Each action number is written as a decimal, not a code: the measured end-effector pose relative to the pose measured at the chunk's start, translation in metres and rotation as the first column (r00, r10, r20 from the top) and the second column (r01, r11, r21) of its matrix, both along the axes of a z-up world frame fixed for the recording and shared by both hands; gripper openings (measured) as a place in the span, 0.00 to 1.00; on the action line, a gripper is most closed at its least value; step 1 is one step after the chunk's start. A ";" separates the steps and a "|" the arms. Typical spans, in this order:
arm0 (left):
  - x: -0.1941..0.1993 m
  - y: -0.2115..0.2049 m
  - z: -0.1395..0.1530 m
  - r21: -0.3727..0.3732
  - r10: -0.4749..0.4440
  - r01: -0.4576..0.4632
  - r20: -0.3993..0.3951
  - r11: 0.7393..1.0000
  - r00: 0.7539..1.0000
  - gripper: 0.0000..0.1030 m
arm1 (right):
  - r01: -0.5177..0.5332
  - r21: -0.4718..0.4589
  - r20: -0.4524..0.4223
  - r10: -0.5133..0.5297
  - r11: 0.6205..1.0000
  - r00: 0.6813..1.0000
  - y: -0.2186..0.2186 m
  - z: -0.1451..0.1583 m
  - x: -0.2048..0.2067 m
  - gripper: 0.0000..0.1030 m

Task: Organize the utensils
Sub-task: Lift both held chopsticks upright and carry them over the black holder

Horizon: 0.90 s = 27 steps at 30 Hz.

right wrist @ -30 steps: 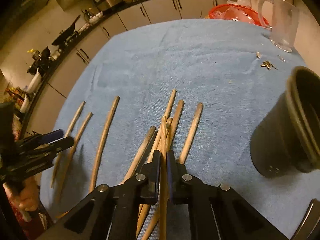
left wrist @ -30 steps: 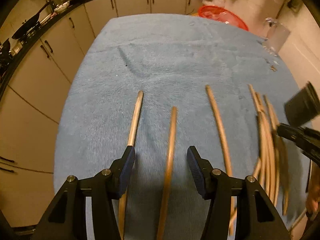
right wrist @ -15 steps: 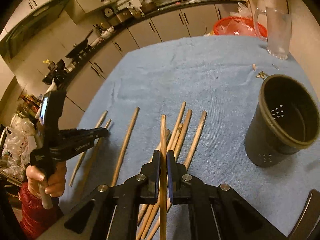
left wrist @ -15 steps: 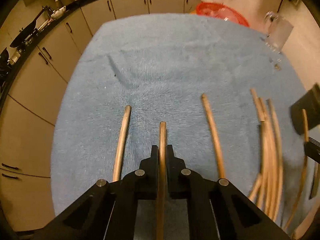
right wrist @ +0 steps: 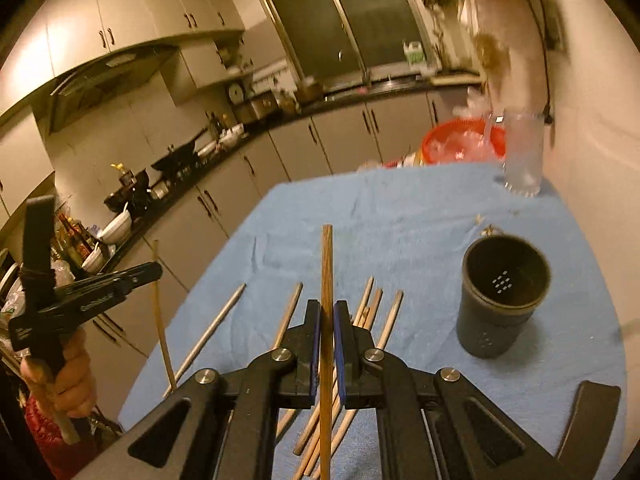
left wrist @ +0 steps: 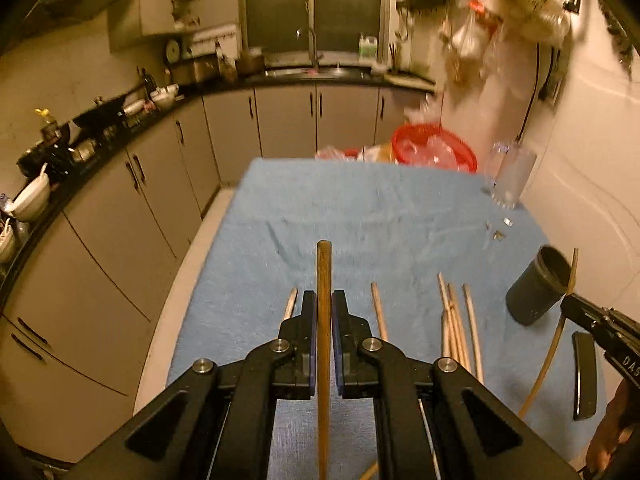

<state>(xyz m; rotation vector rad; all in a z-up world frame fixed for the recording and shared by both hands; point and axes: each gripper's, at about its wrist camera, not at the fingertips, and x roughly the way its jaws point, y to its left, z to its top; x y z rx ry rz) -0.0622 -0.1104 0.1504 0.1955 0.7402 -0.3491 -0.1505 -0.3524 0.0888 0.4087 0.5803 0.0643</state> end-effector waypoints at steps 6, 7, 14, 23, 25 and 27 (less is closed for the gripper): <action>-0.013 -0.003 0.008 -0.013 0.006 -0.005 0.050 1.000 0.999 0.07 | 0.014 -0.021 0.040 -0.014 1.000 0.999 0.009 0.008 -0.018 0.06; -0.014 -0.004 0.009 -0.012 0.003 -0.003 0.055 1.000 0.998 0.07 | 0.015 -0.020 0.043 -0.014 1.000 0.999 0.007 0.007 -0.019 0.06; -0.027 -0.007 0.020 -0.025 -0.010 0.012 0.081 1.000 0.997 0.07 | 0.046 -0.016 0.067 -0.045 0.999 0.997 0.001 0.013 -0.032 0.06; -0.017 -0.009 0.011 -0.006 -0.038 0.038 0.030 0.999 0.999 0.07 | 0.061 -0.027 0.082 -0.058 0.998 0.995 0.003 0.017 -0.037 0.06; -0.002 -0.014 0.001 0.016 -0.050 0.051 -0.020 0.999 0.999 0.15 | 0.063 -0.026 0.083 -0.061 0.998 0.995 0.002 0.016 -0.037 0.06; 0.023 -0.022 -0.016 0.031 -0.065 0.068 -0.101 0.997 0.993 0.22 | 0.054 -0.016 0.078 -0.052 0.998 0.996 0.000 0.016 -0.034 0.06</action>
